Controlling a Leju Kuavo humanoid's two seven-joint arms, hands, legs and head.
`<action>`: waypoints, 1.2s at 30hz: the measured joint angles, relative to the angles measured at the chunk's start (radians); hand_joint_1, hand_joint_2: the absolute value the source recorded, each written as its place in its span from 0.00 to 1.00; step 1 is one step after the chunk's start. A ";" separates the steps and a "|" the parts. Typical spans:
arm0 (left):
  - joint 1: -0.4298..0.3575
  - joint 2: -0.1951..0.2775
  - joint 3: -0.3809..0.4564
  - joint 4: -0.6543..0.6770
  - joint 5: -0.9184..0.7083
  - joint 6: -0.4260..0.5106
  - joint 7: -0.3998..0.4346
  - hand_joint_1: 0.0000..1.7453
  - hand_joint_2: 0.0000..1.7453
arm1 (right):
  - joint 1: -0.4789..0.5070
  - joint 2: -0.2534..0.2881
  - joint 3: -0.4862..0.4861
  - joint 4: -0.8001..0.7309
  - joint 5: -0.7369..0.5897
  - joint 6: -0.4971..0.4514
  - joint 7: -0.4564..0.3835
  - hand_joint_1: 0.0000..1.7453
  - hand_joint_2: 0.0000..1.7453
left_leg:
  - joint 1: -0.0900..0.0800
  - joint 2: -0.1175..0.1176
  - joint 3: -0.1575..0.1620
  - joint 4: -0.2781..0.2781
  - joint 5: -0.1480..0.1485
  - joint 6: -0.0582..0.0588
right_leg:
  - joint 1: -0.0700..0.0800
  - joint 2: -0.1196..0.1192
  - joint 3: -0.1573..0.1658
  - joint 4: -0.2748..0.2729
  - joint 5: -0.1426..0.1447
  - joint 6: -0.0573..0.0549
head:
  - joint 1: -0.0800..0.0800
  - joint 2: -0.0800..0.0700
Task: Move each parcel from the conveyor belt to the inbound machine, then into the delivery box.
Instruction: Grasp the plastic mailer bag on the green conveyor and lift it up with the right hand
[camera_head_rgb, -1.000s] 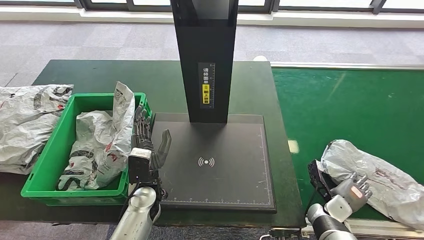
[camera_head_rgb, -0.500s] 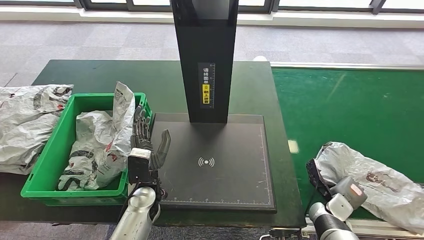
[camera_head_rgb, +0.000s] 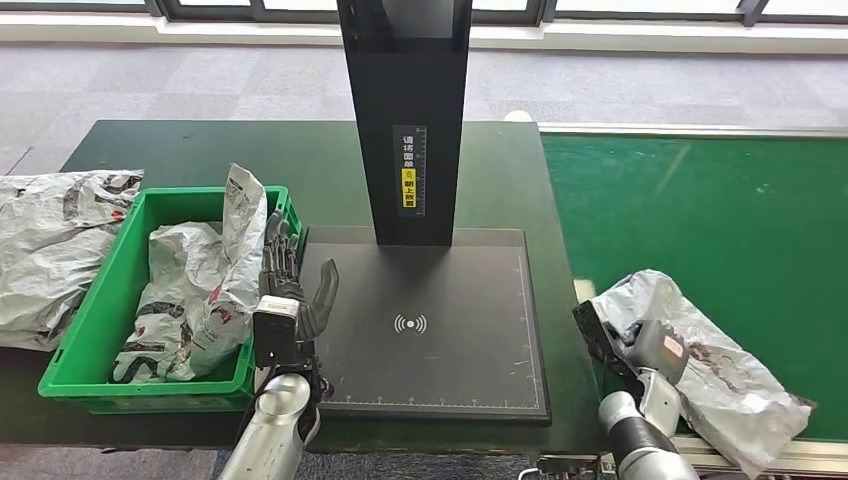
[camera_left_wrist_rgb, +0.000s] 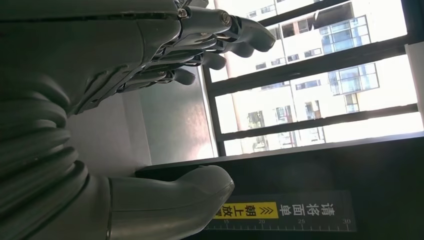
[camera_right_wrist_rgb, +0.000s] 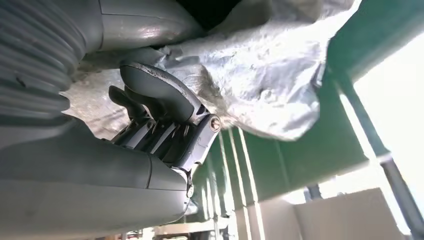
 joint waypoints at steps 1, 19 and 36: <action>0.000 0.000 0.000 0.000 0.002 0.000 0.000 0.00 1.00 | 0.002 0.016 -0.002 -0.029 -0.018 -0.008 -0.039 1.00 1.00 | 0.000 0.000 0.000 0.000 0.000 0.000 | 0.000 0.000 0.000 0.000 0.000 0.000 | 0.000 0.000; 0.001 0.001 0.008 0.001 0.023 0.018 0.000 0.00 1.00 | 0.120 0.282 0.000 -0.677 -0.305 -0.012 -0.455 1.00 1.00 | 0.000 -0.002 -0.003 0.000 -0.001 -0.001 | 0.000 -0.002 -0.003 0.001 -0.002 -0.001 | 0.000 0.000; -0.007 0.003 -0.016 0.010 0.055 0.043 0.000 0.00 1.00 | 0.154 0.269 0.648 -0.642 -0.857 0.078 -0.464 1.00 1.00 | 0.002 0.002 -0.003 0.000 -0.001 -0.004 | 0.001 0.002 -0.006 0.003 -0.002 -0.003 | 0.000 0.000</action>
